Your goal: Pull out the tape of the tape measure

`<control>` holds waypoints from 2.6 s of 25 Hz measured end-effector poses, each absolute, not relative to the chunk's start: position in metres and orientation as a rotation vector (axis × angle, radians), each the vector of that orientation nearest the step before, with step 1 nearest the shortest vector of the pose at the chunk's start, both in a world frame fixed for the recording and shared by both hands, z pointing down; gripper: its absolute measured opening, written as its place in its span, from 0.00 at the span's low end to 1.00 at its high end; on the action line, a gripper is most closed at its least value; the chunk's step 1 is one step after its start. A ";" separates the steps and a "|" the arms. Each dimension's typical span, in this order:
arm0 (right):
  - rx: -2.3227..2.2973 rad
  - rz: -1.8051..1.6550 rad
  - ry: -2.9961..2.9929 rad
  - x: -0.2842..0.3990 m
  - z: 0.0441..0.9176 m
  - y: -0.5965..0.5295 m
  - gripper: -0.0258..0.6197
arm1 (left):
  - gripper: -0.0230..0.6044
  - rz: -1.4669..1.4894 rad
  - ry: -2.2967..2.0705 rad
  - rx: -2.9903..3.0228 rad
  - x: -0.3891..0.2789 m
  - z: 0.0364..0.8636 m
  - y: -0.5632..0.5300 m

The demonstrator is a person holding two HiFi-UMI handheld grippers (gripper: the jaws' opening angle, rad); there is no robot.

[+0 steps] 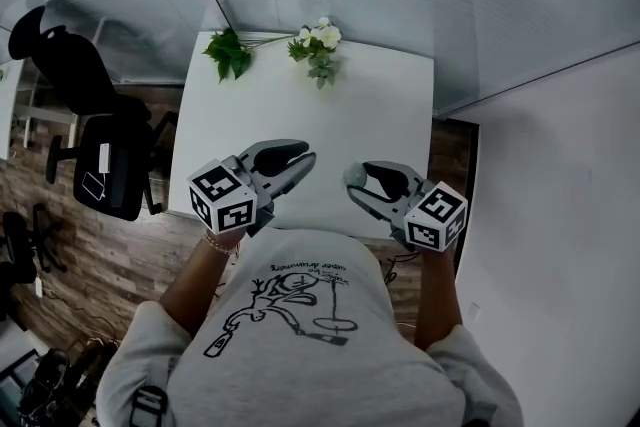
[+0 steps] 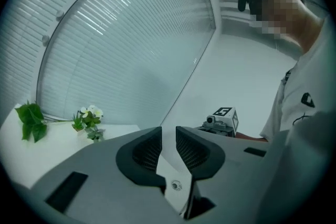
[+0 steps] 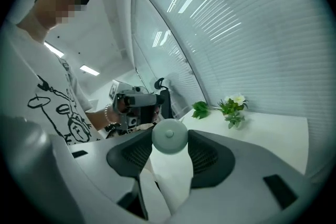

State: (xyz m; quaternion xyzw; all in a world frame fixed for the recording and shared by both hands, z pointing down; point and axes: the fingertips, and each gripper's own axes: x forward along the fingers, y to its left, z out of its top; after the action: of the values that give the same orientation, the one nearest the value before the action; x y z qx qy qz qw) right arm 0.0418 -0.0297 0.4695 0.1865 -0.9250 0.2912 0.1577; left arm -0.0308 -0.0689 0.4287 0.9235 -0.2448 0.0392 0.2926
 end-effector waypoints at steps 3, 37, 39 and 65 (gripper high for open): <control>0.427 0.836 -2.678 0.032 0.461 -0.021 0.38 | 0.18 0.041 -0.539 2.425 -0.023 0.428 -0.065; -0.040 1.035 -2.766 0.010 0.441 0.015 0.38 | 0.07 -0.100 -0.023 2.218 -0.005 0.431 -0.022; -0.043 1.042 -2.762 0.011 0.442 0.016 0.38 | 0.07 -0.098 -0.029 2.211 -0.006 0.433 -0.022; 0.059 1.129 -2.693 0.045 0.467 0.006 0.38 | 0.07 -0.099 -0.185 2.159 -0.040 0.459 -0.040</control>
State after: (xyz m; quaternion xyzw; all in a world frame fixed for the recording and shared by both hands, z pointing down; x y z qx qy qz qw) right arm 0.0449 0.0059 0.4670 0.0199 -0.9164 0.3842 0.1105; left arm -0.0404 -0.0396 0.4588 0.8800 -0.0755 -0.0403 0.4671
